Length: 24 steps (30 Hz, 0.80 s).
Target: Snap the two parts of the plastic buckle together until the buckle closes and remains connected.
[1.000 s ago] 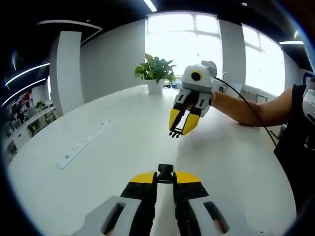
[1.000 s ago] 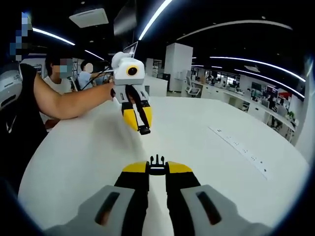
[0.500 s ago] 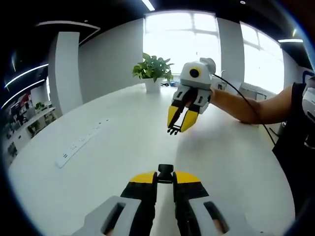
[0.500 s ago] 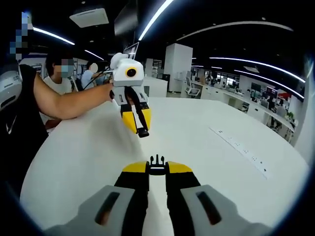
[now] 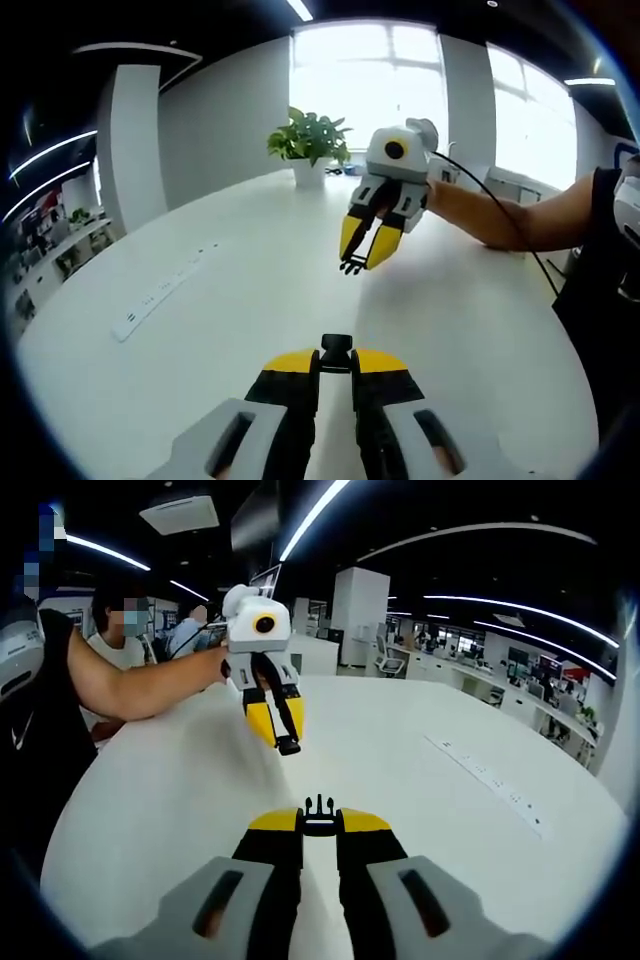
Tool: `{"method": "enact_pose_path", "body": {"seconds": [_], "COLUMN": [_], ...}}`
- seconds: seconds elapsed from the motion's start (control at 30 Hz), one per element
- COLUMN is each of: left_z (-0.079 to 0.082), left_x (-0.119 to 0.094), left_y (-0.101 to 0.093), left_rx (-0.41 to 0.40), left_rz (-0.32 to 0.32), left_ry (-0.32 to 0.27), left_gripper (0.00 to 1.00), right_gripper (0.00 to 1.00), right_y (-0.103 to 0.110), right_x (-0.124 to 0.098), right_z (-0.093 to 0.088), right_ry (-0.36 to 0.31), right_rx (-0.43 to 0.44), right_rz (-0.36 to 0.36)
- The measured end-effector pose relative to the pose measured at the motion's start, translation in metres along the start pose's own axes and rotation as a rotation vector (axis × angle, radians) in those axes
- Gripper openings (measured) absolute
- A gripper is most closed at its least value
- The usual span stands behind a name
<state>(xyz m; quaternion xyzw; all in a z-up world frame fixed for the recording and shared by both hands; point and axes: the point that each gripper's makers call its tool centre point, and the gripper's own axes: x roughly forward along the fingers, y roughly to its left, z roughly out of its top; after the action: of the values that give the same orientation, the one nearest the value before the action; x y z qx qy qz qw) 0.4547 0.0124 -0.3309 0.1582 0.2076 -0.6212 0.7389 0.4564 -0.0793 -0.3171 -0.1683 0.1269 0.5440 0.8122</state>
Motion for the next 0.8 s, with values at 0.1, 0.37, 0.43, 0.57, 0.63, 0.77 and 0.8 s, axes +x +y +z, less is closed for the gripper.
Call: {"method": "enact_pose_path", "body": {"seconds": [0.1, 0.37, 0.43, 0.57, 0.63, 0.77, 0.8], "left_z": [0.0020, 0.0006, 0.0008, 0.0020, 0.0021, 0.0027, 0.0027], "left_x": [-0.0015, -0.0028, -0.0031, -0.0036, -0.0033, -0.0022, -0.0021], "left_y": [0.0009, -0.0033, -0.0031, -0.0035, -0.0040, -0.0061, -0.0067], "left_rx": [0.001, 0.003, 0.007, 0.011, 0.010, 0.015, 0.014], "left_rz": [0.009, -0.003, 0.000, 0.000, -0.003, -0.004, -0.006], "left_ry": [-0.009, -0.005, -0.005, -0.007, -0.007, -0.007, -0.006], "left_gripper": [0.11, 0.11, 0.11, 0.11, 0.11, 0.11, 0.11], "right_gripper": [0.11, 0.11, 0.11, 0.11, 0.11, 0.11, 0.11], "right_y": [0.0014, 0.0043, 0.0048, 0.0066, 0.0076, 0.0091, 0.0098], "right_x": [0.0006, 0.0005, 0.0002, 0.0002, 0.0002, 0.0002, 0.0004], "right_z": [-0.0001, 0.0003, 0.0006, -0.0003, -0.0007, -0.0002, -0.0003], "right_ry": [-0.001, -0.001, 0.000, 0.002, 0.002, -0.001, 0.000], "right_rx": [0.000, 0.000, 0.000, 0.000, 0.001, 0.001, 0.001], "right_rz": [0.000, 0.003, 0.003, 0.004, 0.005, 0.005, 0.005]}}
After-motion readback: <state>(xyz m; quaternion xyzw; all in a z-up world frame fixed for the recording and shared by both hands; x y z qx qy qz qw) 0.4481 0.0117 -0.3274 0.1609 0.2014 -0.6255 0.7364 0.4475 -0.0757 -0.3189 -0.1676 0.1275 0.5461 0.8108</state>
